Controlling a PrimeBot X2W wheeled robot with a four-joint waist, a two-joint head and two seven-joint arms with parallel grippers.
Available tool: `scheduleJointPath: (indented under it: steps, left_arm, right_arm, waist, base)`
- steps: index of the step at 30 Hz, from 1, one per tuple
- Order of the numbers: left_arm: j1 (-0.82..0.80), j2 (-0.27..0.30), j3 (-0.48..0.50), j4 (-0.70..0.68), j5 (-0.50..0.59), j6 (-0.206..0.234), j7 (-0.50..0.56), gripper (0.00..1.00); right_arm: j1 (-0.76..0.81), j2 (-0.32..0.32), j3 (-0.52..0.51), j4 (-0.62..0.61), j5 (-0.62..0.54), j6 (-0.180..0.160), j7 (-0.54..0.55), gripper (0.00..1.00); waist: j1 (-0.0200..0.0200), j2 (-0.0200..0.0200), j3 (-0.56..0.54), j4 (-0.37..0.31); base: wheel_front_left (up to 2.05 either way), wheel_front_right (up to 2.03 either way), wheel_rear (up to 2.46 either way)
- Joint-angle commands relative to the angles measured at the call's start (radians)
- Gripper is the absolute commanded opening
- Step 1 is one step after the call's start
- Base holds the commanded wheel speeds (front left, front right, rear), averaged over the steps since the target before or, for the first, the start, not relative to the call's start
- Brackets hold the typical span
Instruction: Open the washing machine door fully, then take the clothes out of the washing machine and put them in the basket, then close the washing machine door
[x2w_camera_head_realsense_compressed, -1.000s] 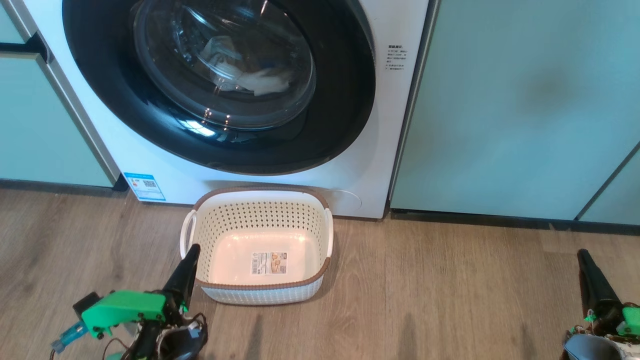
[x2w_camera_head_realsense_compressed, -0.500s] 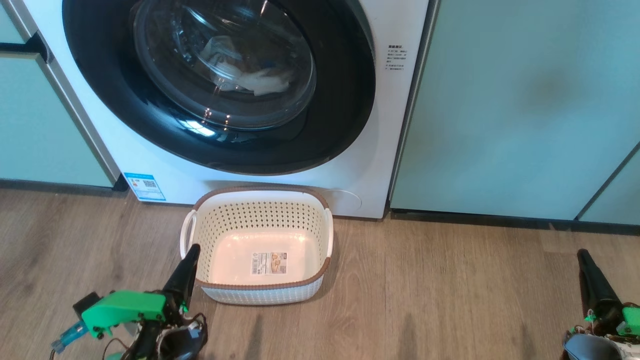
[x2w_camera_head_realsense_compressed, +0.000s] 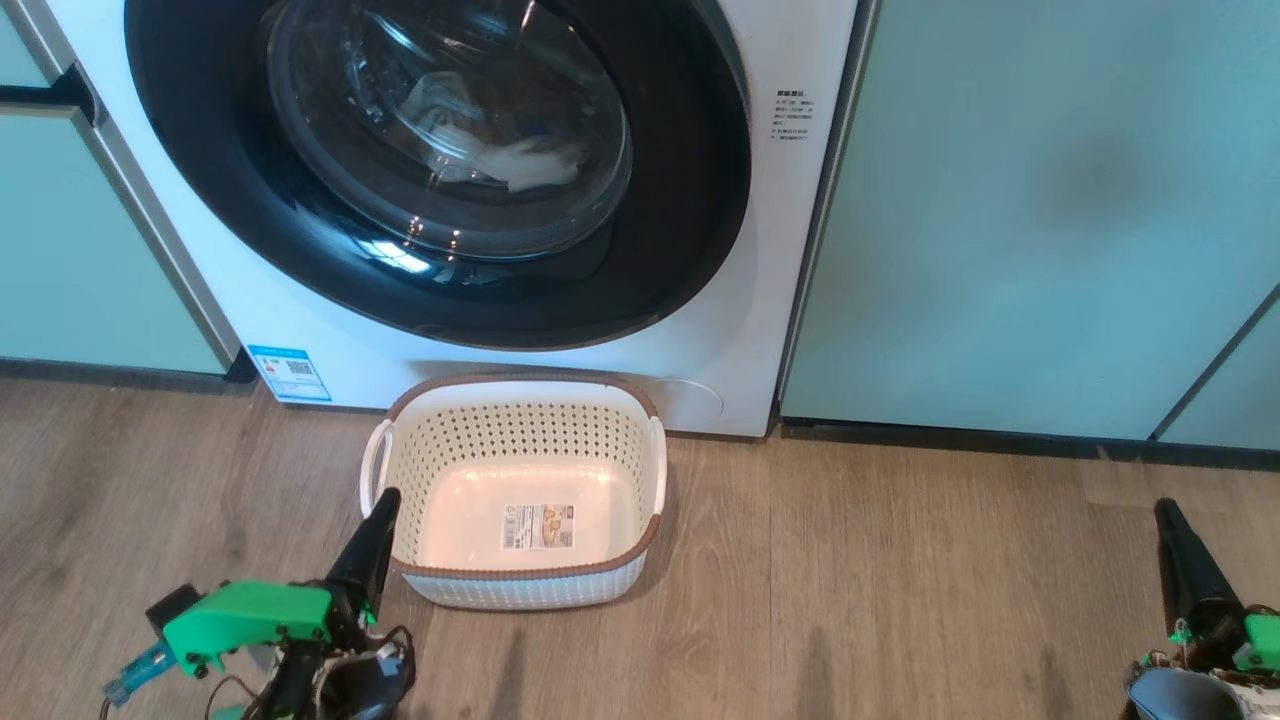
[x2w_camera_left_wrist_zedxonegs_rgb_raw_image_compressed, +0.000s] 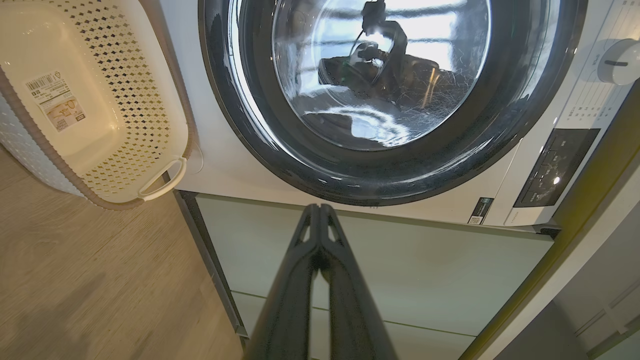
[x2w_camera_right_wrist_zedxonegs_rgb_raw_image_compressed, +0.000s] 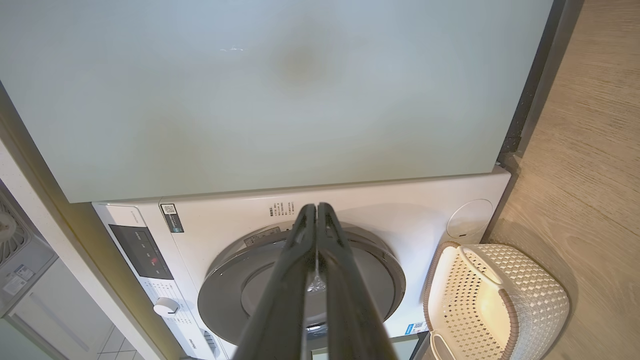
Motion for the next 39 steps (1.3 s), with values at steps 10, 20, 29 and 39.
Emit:
scheduleJointPath:
  steps: [10, 20, 29, 39]
  left_arm:
    - [-0.058, 0.008, 0.031, -0.032, 0.009, -0.007, 0.007, 0.00]
    - [-0.058, 0.008, 0.031, -0.032, 0.009, -0.007, 0.007, 0.00]
    - [-0.058, 0.008, 0.031, -0.032, 0.010, -0.007, 0.007, 0.00]
    - [-0.058, 0.008, 0.031, -0.032, 0.010, -0.007, 0.007, 0.00]
  right_arm:
    - [-0.055, -0.008, 0.015, -0.035, -0.010, -0.003, 0.006, 0.00]
    - [-0.055, -0.008, 0.015, -0.035, -0.010, -0.003, 0.006, 0.00]
    - [-0.055, -0.008, 0.015, -0.035, -0.010, -0.003, 0.006, 0.00]
    - [-0.055, -0.008, 0.015, -0.035, -0.010, -0.003, 0.006, 0.00]
  waist:
    - [0.0000, 0.0000, 0.000, 0.000]
    - [0.0000, 0.0000, 0.000, 0.000]
    - [0.0000, 0.0000, 0.000, 0.000]
    - [0.0000, 0.0000, 0.000, 0.000]
  base:
    - [0.00, 0.00, 0.00]
    - [0.00, 0.00, 0.00]
    - [0.00, 0.00, 0.00]
    - [0.00, 0.00, 0.00]
